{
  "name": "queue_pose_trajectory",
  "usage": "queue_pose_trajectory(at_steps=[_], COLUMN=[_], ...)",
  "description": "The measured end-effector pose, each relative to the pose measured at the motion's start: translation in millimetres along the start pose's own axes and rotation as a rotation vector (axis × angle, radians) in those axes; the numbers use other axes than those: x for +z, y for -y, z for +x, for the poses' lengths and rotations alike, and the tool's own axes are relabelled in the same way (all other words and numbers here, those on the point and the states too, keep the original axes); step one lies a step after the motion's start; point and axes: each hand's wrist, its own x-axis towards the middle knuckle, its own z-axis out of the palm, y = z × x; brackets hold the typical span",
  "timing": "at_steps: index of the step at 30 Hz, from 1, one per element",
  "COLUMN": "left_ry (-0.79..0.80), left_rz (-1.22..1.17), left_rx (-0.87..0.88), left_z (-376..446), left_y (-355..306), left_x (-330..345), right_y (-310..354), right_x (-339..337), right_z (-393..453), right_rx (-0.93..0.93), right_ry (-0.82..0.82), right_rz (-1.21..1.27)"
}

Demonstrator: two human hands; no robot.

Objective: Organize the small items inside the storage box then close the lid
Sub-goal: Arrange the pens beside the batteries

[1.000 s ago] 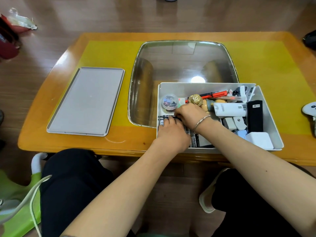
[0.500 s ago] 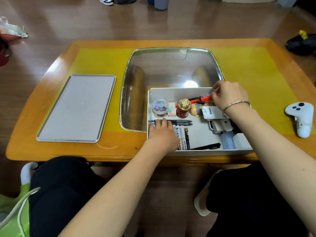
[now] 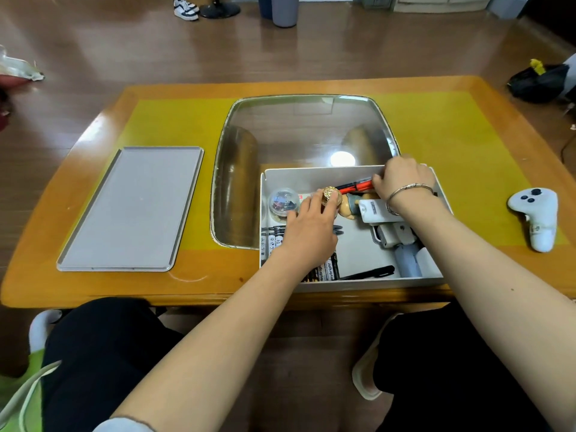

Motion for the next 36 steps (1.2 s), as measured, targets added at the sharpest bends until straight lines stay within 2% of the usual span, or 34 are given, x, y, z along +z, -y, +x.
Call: queue_pose_trajectory(at_steps=[4,9,14,22,26,29,33,36], left_ry=[0.005,0.025,0.028,0.059,0.07,0.086,0.099,0.151], left_rz=[0.007,0.019,0.018,0.015,0.021,0.026,-0.025,-0.023], left_rx=[0.004,0.014,0.022,0.014,0.0,-0.012,-0.058,-0.118], left_z=[-1,0,-1,-1,-1,1,-6,-18], left_y=[1,-1,1,1,0,-2,0,5], left_x=[4,5,7,5,3,0,-5,-4], right_y=[3,7,13,16,19,15,10,7], right_x=[0,-8,-10,-15,-27,-40,-53,-55], right_z=[0,0,-2,-5,-14,-24,-39,-47], right_rx=[0.024,0.076,0.092,0.058,0.047,-0.003,-0.053,-0.063], right_ry=[0.067,0.114,0.037,-0.013,-0.115,-0.255,-0.407,-0.437], right_rz=[0.071,0.33,0.618,0.837,1.069,1.227,1.301,1.341])
